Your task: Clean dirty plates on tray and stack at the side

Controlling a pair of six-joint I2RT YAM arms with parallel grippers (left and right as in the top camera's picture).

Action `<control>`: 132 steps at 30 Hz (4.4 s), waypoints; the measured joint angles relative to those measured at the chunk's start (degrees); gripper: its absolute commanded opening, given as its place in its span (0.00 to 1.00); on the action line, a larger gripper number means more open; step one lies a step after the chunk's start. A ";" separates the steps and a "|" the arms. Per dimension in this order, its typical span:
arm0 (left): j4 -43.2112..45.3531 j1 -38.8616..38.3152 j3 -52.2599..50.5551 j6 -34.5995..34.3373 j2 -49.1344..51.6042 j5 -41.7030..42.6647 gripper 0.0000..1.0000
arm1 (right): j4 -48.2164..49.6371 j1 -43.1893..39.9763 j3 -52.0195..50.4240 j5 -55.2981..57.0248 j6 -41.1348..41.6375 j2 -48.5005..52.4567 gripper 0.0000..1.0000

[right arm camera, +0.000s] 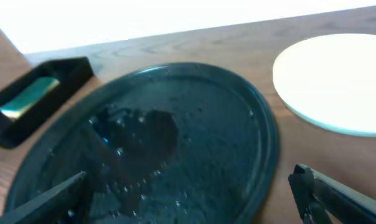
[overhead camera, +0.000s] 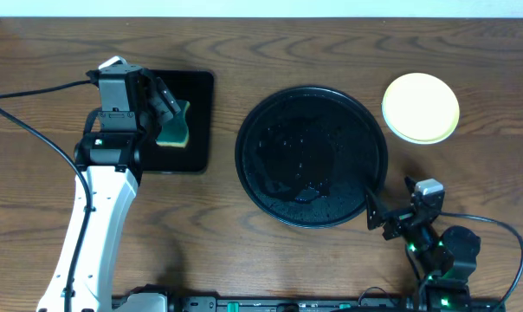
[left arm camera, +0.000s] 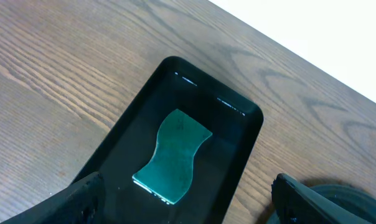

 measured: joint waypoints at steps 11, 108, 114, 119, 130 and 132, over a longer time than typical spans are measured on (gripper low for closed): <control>-0.04 0.00 0.00 0.00 0.00 0.02 0.86 | -0.68 0.00 0.00 3.04 -2.99 -14.16 0.99; 31.95 0.00 -61.11 2.40 -57.24 -9.01 0.86 | -2.43 2.86 0.02 24.79 -9.73 -14.82 0.99; 31.50 0.00 -64.39 2.89 -62.51 -8.74 0.86 | -2.43 2.86 0.02 24.79 -9.73 -14.82 0.99; 29.88 1.16 -64.59 9.40 -66.71 -2.03 0.86 | -2.43 2.86 0.02 24.79 -9.75 -14.82 0.99; 25.51 3.28 -64.04 15.02 -75.58 4.46 0.86 | -2.40 2.86 0.02 24.79 -9.75 -14.84 0.99; 25.46 3.26 -64.04 15.26 -75.87 4.63 0.86 | -2.43 2.86 0.02 24.79 -9.75 -14.84 0.99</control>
